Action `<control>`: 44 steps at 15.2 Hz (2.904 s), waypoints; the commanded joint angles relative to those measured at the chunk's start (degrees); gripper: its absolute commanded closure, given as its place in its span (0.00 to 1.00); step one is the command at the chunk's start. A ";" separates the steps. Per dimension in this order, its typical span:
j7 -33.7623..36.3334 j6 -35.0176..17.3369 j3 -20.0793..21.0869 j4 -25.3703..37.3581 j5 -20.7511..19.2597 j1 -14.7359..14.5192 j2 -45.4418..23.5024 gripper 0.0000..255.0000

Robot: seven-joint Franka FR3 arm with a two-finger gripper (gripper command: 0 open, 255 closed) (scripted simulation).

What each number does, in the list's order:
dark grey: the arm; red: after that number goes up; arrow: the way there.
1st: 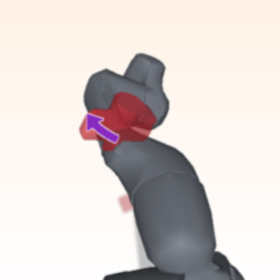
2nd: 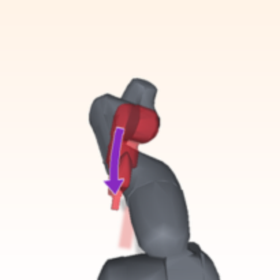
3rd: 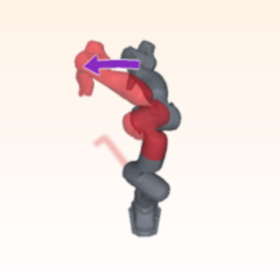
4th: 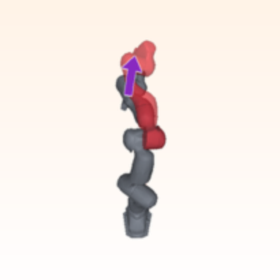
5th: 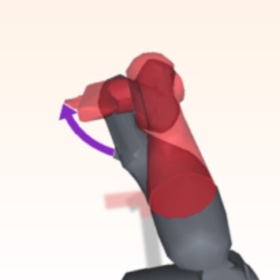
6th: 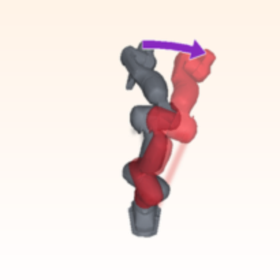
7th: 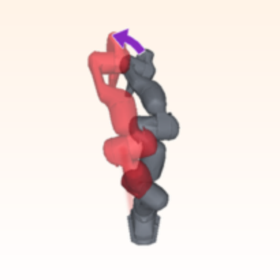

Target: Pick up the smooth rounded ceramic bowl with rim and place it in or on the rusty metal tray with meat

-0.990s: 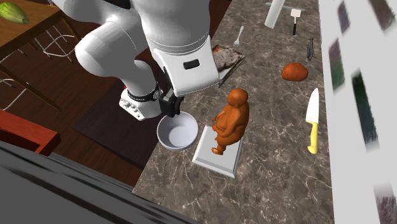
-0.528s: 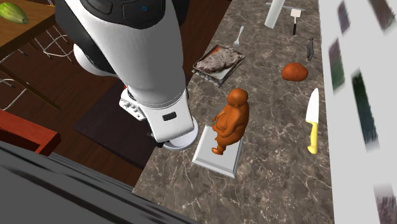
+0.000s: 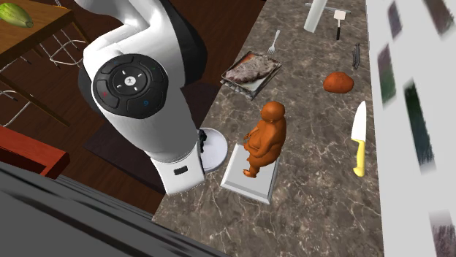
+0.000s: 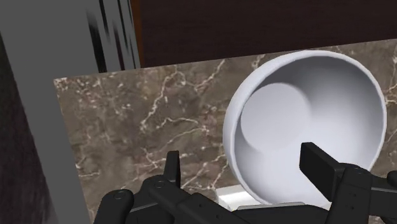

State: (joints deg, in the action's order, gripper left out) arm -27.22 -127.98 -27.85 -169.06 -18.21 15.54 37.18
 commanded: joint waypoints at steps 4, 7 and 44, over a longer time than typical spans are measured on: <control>-0.31 -6.15 -1.58 -1.88 -0.88 -0.20 -4.27 0.00; -0.34 -6.89 -1.75 -2.08 -0.94 -0.26 -4.81 0.00; 0.55 17.78 4.77 7.52 3.20 0.00 10.47 1.00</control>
State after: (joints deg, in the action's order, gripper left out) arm -26.65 -111.28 -23.32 -162.01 -15.17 15.50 47.07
